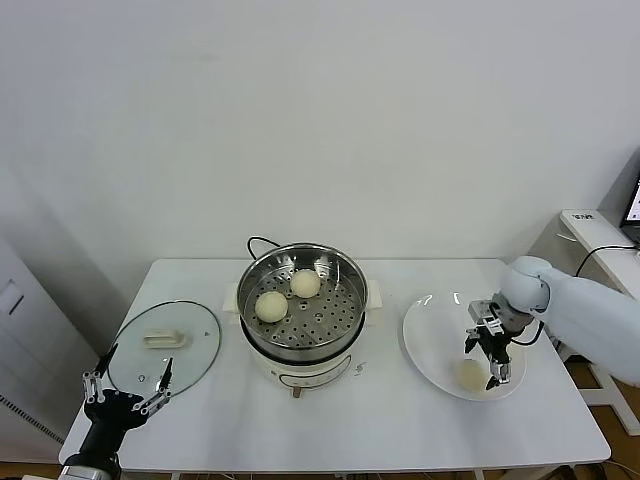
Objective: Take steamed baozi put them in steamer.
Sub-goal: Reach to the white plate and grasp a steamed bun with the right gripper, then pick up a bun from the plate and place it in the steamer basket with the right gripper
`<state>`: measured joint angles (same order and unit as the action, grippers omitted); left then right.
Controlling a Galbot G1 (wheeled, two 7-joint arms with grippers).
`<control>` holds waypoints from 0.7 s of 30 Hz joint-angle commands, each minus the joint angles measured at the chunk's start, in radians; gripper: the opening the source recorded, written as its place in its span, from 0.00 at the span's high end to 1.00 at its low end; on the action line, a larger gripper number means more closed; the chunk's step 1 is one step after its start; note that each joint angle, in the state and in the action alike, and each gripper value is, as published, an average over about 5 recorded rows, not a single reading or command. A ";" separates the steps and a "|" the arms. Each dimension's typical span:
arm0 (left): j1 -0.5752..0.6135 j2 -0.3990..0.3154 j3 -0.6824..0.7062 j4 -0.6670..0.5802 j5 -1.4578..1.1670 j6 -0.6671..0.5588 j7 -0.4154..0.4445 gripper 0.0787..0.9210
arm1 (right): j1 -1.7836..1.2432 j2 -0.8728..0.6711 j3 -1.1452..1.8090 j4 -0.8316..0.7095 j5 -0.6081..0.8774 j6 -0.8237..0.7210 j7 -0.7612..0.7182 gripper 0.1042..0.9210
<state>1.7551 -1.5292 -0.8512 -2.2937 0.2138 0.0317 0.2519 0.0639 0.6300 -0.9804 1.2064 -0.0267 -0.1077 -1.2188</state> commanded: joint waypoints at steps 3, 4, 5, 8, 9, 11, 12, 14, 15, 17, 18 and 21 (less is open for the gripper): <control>0.007 0.001 -0.001 0.000 0.002 -0.003 0.000 0.12 | -0.059 0.025 0.032 -0.035 -0.030 0.015 0.049 0.17; 0.007 0.002 -0.002 0.000 0.002 -0.004 0.000 0.12 | -0.058 0.026 0.031 -0.037 -0.030 0.015 0.051 0.20; 0.007 0.002 -0.002 0.000 0.001 -0.004 0.000 0.12 | -0.056 0.027 0.031 -0.037 -0.030 0.014 0.052 0.23; 0.007 0.003 -0.005 0.000 -0.001 -0.005 0.000 0.12 | -0.051 0.026 0.029 -0.033 -0.025 0.014 0.052 0.32; 0.007 0.003 -0.005 0.000 -0.001 -0.005 0.001 0.12 | -0.048 0.025 0.027 -0.031 -0.022 0.013 0.052 0.35; 0.006 0.001 -0.005 0.000 -0.001 -0.005 0.001 0.12 | -0.038 0.021 0.021 -0.025 -0.018 0.013 0.051 0.42; 0.006 0.001 -0.005 0.000 -0.001 -0.005 0.001 0.12 | -0.025 0.019 0.014 -0.021 -0.013 0.013 0.050 0.45; 0.006 0.000 -0.005 -0.002 -0.001 -0.005 0.001 0.12 | 0.017 0.013 -0.015 -0.013 0.010 0.013 0.047 0.52; 0.005 0.001 -0.006 -0.003 -0.002 -0.005 0.001 0.12 | 0.052 0.011 -0.036 -0.010 0.028 0.014 0.044 0.54; 0.004 0.003 -0.007 -0.006 -0.003 -0.004 0.000 0.12 | 0.143 0.016 -0.094 -0.011 0.077 0.017 0.035 0.59; 0.003 0.004 -0.008 -0.007 -0.004 -0.004 0.000 0.12 | 0.203 0.023 -0.128 -0.015 0.104 0.019 0.029 0.59; -0.002 0.003 -0.008 -0.008 -0.006 -0.003 0.000 0.12 | 0.415 0.091 -0.241 -0.061 0.230 0.025 0.015 0.61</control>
<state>1.7540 -1.5261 -0.8592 -2.3014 0.2090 0.0276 0.2522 0.2072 0.6700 -1.0744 1.1741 0.0579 -0.0859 -1.2001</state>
